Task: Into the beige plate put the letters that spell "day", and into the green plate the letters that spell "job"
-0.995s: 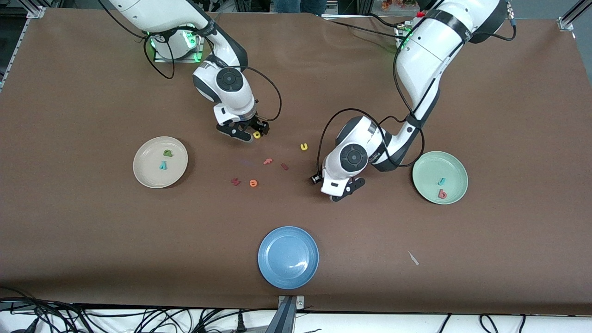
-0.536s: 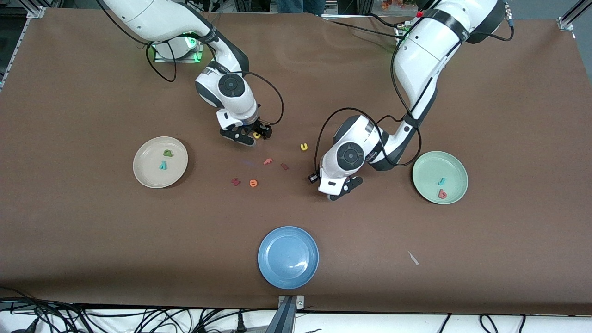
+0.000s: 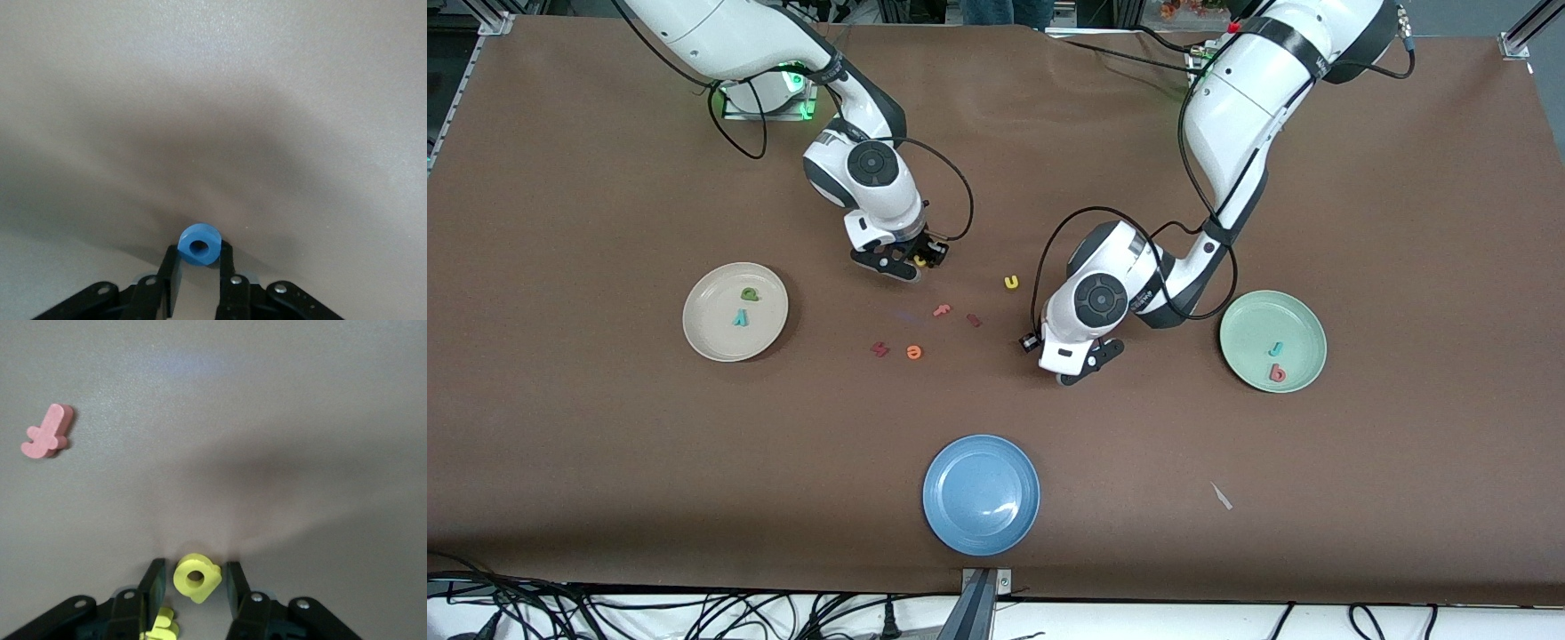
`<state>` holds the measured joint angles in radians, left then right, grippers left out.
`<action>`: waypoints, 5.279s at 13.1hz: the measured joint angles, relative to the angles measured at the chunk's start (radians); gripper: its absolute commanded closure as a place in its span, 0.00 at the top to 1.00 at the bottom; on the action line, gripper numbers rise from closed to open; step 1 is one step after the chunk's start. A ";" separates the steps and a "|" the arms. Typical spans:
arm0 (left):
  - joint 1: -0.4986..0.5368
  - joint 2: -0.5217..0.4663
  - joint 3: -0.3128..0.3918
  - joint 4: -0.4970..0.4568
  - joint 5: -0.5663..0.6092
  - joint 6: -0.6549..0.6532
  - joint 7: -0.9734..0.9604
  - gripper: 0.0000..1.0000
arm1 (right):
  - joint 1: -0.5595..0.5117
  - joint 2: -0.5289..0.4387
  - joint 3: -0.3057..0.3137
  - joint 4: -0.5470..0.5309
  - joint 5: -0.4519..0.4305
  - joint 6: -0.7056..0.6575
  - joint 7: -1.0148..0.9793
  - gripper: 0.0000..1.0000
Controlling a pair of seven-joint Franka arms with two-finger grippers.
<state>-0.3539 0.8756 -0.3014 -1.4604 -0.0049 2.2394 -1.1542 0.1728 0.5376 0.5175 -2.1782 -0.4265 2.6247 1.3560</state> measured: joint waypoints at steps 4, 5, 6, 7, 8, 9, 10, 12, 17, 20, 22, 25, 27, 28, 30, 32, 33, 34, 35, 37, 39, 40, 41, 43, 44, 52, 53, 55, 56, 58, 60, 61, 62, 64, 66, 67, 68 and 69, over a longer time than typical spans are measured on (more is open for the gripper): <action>0.011 -0.002 0.007 0.010 0.000 -0.001 0.003 0.13 | 0.001 -0.004 -0.002 0.003 -0.012 0.001 0.001 0.25; 0.033 -0.007 0.008 0.025 0.000 -0.027 0.018 0.13 | 0.001 -0.005 -0.007 0.004 -0.016 0.001 0.001 0.25; 0.065 -0.022 0.006 0.044 0.000 -0.087 0.052 0.13 | 0.000 -0.008 -0.015 0.006 -0.020 -0.001 -0.001 0.25; 0.101 -0.044 0.005 0.069 0.000 -0.161 0.090 0.13 | -0.002 -0.013 -0.022 0.009 -0.024 -0.008 -0.009 0.25; 0.139 -0.074 0.004 0.089 0.000 -0.248 0.135 0.13 | -0.009 -0.026 -0.027 0.013 -0.024 -0.028 -0.035 0.25; 0.184 -0.110 0.005 0.101 0.000 -0.336 0.194 0.14 | -0.023 -0.045 -0.029 0.015 -0.024 -0.056 -0.070 0.25; 0.233 -0.145 0.006 0.104 0.000 -0.419 0.270 0.14 | -0.046 -0.068 -0.031 0.015 -0.024 -0.082 -0.117 0.25; 0.352 -0.191 0.011 0.100 0.007 -0.569 0.461 0.19 | -0.104 -0.118 -0.034 0.016 -0.023 -0.149 -0.239 0.25; 0.542 -0.177 0.015 0.024 0.124 -0.607 0.779 0.19 | -0.282 -0.245 -0.048 0.013 0.091 -0.296 -0.768 0.25; 0.581 -0.144 0.015 -0.040 0.127 -0.575 0.852 0.33 | -0.348 -0.304 -0.159 0.010 0.171 -0.332 -1.141 0.26; 0.584 -0.139 0.012 -0.074 0.127 -0.565 0.864 1.00 | -0.369 -0.307 -0.230 0.007 0.185 -0.332 -1.301 0.29; 0.583 -0.152 0.002 -0.068 0.127 -0.553 0.865 1.00 | -0.378 -0.307 -0.277 0.006 0.185 -0.332 -1.388 0.53; 0.583 -0.192 -0.004 -0.025 0.127 -0.550 0.865 1.00 | -0.379 -0.308 -0.281 0.006 0.185 -0.333 -1.399 0.70; 0.582 -0.223 -0.007 0.002 0.127 -0.550 0.865 1.00 | -0.379 -0.308 -0.281 0.006 0.191 -0.338 -1.400 0.80; 0.581 -0.305 -0.014 0.045 0.127 -0.552 0.865 1.00 | -0.379 -0.311 -0.281 0.010 0.246 -0.368 -1.402 0.90; 0.581 -0.400 -0.015 0.060 0.127 -0.555 0.865 1.00 | -0.379 -0.315 -0.279 0.033 0.273 -0.414 -1.402 0.95; 0.582 -0.447 -0.014 0.064 0.128 -0.560 0.869 1.00 | -0.379 -0.317 -0.275 0.051 0.279 -0.443 -1.402 0.95; 0.584 -0.493 -0.013 0.066 0.128 -0.571 0.883 1.00 | -0.379 -0.319 -0.268 0.077 0.289 -0.479 -1.402 0.95; 0.586 -0.532 -0.010 0.066 0.128 -0.580 0.907 1.00 | -0.379 -0.321 -0.255 0.115 0.299 -0.525 -1.401 0.98; 0.590 -0.582 -0.008 0.065 0.128 -0.592 0.943 1.00 | -0.378 -0.324 -0.222 0.214 0.307 -0.639 -1.388 0.98; 0.589 -0.595 -0.008 0.079 0.128 -0.606 0.954 1.00 | -0.377 -0.330 -0.198 0.311 0.309 -0.743 -1.378 0.98; 0.587 -0.595 -0.009 0.099 0.128 -0.634 0.965 1.00 | -0.377 -0.334 -0.193 0.363 0.310 -0.794 -1.377 0.98; 0.586 -0.595 -0.010 0.117 0.128 -0.650 0.973 1.00 | -0.377 -0.338 -0.191 0.415 0.312 -0.846 -1.377 0.98; 0.579 -0.595 -0.014 0.131 0.128 -0.656 0.983 1.00 | -0.370 -0.346 -0.191 0.512 0.315 -0.946 -1.380 0.98; 0.575 -0.595 -0.016 0.132 0.128 -0.656 0.984 1.00 | -0.357 -0.350 -0.199 0.542 0.315 -0.980 -1.387 0.98; 0.559 -0.593 -0.027 0.139 0.066 -0.639 0.984 1.00 | -0.171 -0.414 -0.498 0.615 0.397 -1.105 -1.488 0.99; 0.559 -0.594 -0.026 0.145 0.052 -0.638 0.984 1.00 | -0.151 -0.429 -0.515 0.615 0.397 -1.118 -1.488 0.99; 0.550 -0.607 -0.012 0.155 0.022 -0.639 0.984 1.00 | -0.137 -0.436 -0.520 0.609 0.398 -1.121 -1.488 0.99; 0.537 -0.618 0.000 0.155 0.019 -0.641 0.984 1.00 | -0.133 -0.435 -0.520 0.601 0.398 -1.120 -1.488 0.99; 0.496 -0.632 0.037 0.154 0.018 -0.642 0.984 1.00 | -0.126 -0.431 -0.520 0.594 0.398 -1.119 -1.487 0.99; 0.419 -0.642 0.118 0.147 0.010 -0.645 0.984 1.00 | -0.120 -0.431 -0.519 0.595 0.398 -1.118 -1.487 0.99; 0.400 -0.645 0.143 0.143 -0.006 -0.646 0.986 1.00 | -0.119 -0.431 -0.519 0.595 0.398 -1.117 -1.486 0.99; 0.398 -0.646 0.153 0.141 -0.016 -0.646 0.996 1.00 | -0.119 -0.431 -0.520 0.595 0.402 -1.115 -1.486 0.99; 0.401 -0.646 0.164 0.136 -0.020 -0.646 1.017 1.00 | -0.124 -0.431 -0.527 0.599 0.411 -1.112 -1.486 0.99; 0.403 -0.646 0.169 0.131 -0.020 -0.646 1.023 1.00 | -0.127 -0.431 -0.529 0.610 0.412 -1.112 -1.486 0.99; 0.405 -0.646 0.170 0.128 -0.020 -0.646 1.023 1.00 | -0.128 -0.430 -0.529 0.612 0.413 -1.112 -1.486 1.00; 0.407 -0.644 0.172 0.125 -0.020 -0.646 1.023 1.00 | -0.128 -0.428 -0.529 0.612 0.414 -1.112 -1.486 0.99; 0.408 -0.642 0.173 0.123 -0.020 -0.646 1.024 1.00 | -0.128 -0.426 -0.529 0.612 0.414 -1.112 -1.486 1.00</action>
<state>0.0546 0.2335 -0.1284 -1.3377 -0.0246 1.5929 -0.1305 0.0452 0.1112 -0.0111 -1.5662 -0.0127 1.5124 -0.1297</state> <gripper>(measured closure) 0.000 0.000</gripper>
